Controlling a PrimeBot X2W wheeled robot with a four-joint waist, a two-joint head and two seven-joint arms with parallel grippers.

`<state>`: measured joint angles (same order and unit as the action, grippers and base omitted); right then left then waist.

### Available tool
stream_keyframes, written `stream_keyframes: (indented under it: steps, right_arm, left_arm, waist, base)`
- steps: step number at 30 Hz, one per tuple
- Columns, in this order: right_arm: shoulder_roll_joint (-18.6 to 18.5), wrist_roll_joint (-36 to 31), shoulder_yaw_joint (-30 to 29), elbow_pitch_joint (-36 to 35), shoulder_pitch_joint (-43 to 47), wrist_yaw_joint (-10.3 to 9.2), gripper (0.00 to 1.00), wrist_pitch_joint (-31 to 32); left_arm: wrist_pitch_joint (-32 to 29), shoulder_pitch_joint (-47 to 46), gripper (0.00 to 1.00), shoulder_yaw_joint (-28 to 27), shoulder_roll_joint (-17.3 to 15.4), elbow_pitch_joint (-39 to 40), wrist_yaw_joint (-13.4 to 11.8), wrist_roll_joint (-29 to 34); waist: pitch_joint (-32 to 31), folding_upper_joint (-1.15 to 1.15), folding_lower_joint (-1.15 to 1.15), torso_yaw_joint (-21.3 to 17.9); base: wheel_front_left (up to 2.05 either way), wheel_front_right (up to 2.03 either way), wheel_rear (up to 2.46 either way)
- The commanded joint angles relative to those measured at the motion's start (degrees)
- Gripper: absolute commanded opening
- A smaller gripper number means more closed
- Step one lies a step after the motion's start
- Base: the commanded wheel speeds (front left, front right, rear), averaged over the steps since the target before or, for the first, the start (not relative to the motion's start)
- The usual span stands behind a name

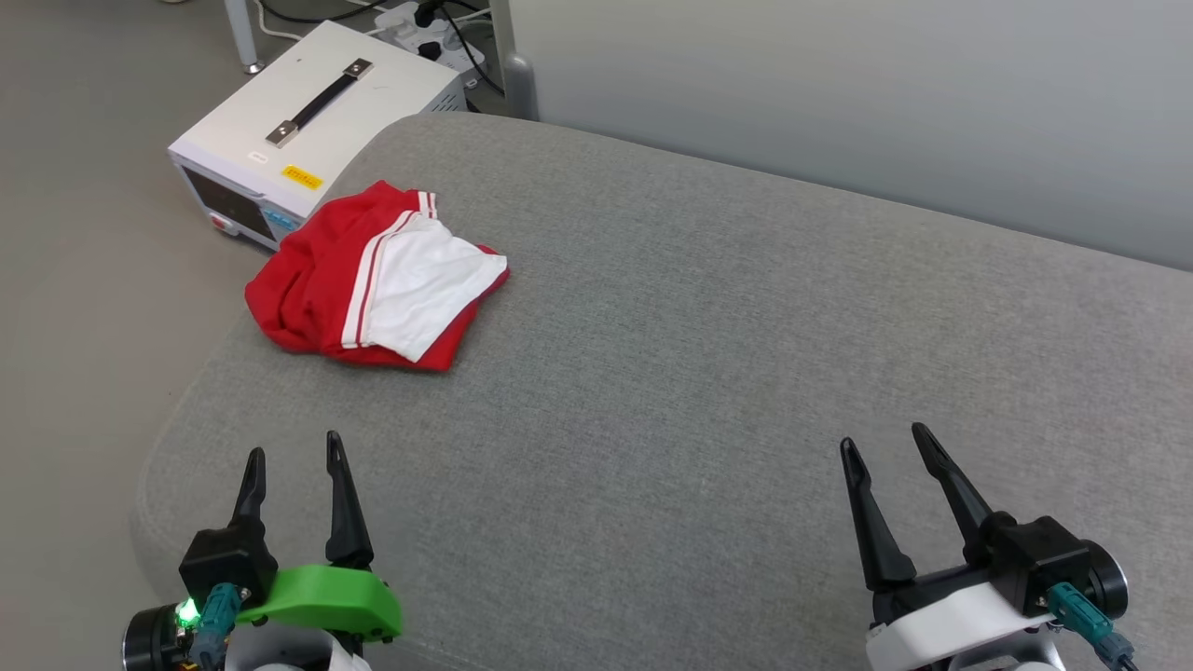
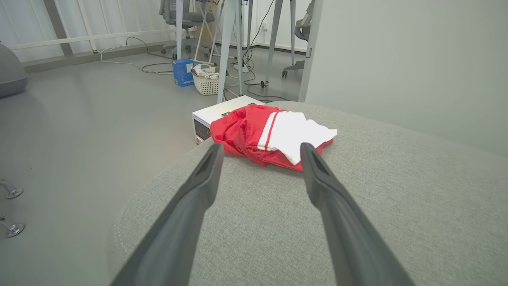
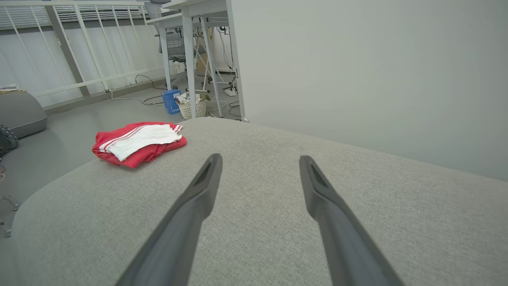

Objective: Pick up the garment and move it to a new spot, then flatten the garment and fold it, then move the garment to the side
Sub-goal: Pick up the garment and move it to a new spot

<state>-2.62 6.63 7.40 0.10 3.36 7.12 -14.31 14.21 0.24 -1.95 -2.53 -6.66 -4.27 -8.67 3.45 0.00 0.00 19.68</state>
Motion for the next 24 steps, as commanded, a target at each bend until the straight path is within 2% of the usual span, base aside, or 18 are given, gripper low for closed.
stream_keyframes:
  steps: [1, 10, 14, 19, 24]
  right_arm:
    - [-0.26, -0.16, 0.17, 0.0, -0.08, 0.36, 1.0, -0.67]
    - [-0.26, -0.65, 0.74, 0.19, -0.42, 0.36, 1.0, -0.69]
    - [-0.26, -1.67, 1.46, -0.22, -2.06, 0.36, 1.0, -0.69]
    - [-0.26, -3.83, 1.05, -1.46, -4.62, 0.36, 1.0, -0.69]
    - [-0.88, -5.47, 0.68, -2.59, -7.19, 0.36, 1.0, -0.69]
  left_arm:
    - [0.77, 0.0, 1.0, -0.36, -0.34, -0.3, -0.18, -0.4]
    - [0.79, -0.63, 1.0, -0.67, -0.35, -1.52, 0.81, -0.44]
    - [0.79, -4.16, 1.0, -2.73, -0.45, -1.89, 3.36, -0.32]
    - [0.79, -14.71, 1.0, -5.61, -4.52, -4.07, 8.26, -0.53]
    - [0.58, -26.3, 1.0, -5.57, -10.92, -10.56, 10.64, -1.47]
  waist:
    - [0.45, 0.0, 0.0, 2.25]
    - [1.17, 0.0, 0.0, 3.06]
    - [3.4, 0.0, 0.0, 1.63]
    - [7.77, 0.0, 0.0, -0.16]
    - [12.18, 0.0, 0.0, -2.18]
  base:
    - [0.0, 0.0, 0.0]
    - [0.0, 0.0, 0.0]
    - [0.0, 0.0, 0.0]
    - [0.0, 0.0, 0.0]
    - [0.0, 0.0, 0.0]
